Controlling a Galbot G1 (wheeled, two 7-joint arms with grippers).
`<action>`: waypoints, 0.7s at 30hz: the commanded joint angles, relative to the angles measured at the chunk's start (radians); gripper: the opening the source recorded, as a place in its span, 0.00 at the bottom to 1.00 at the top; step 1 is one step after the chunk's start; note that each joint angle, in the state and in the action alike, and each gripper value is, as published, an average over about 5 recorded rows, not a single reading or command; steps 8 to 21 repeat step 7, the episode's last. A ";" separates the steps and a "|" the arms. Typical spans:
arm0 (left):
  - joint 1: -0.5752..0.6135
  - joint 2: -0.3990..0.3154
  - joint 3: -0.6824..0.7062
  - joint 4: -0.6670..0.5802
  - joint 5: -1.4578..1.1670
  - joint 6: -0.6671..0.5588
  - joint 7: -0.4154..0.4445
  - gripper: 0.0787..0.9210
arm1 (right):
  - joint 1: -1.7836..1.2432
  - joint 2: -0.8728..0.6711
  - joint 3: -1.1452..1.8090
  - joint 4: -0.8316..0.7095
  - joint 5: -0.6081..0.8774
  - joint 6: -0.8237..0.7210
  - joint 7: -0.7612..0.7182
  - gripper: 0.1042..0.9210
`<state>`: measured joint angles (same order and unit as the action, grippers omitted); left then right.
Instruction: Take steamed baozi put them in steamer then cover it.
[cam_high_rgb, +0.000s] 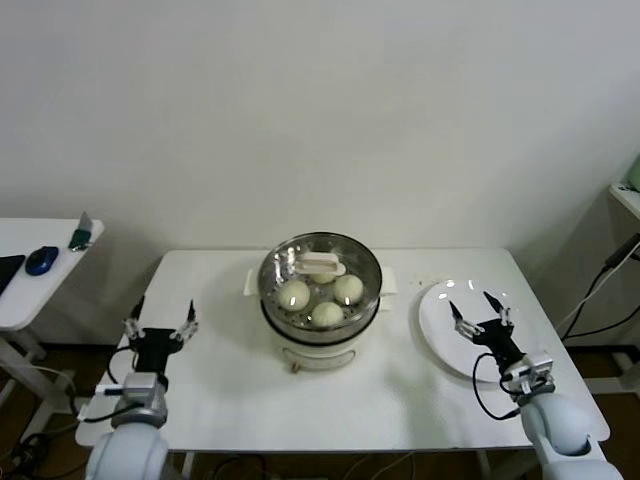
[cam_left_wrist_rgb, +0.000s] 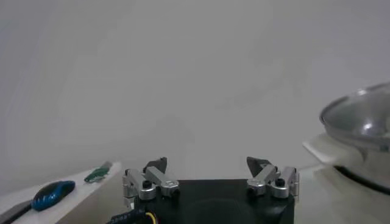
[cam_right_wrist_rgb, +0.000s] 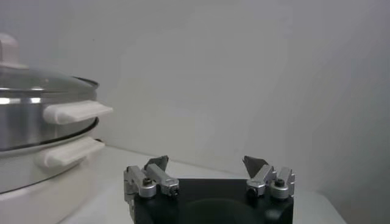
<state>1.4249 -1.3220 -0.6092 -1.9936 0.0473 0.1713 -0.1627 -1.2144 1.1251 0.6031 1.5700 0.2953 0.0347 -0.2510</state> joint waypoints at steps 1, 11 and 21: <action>0.051 -0.050 -0.078 0.049 -0.142 -0.235 -0.011 0.88 | 0.002 0.002 -0.001 0.015 0.001 0.009 -0.002 0.88; 0.056 -0.049 -0.079 0.043 -0.141 -0.233 -0.001 0.88 | 0.003 0.006 -0.001 0.015 -0.001 0.011 -0.003 0.88; 0.056 -0.049 -0.079 0.043 -0.141 -0.233 -0.001 0.88 | 0.003 0.006 -0.001 0.015 -0.001 0.011 -0.003 0.88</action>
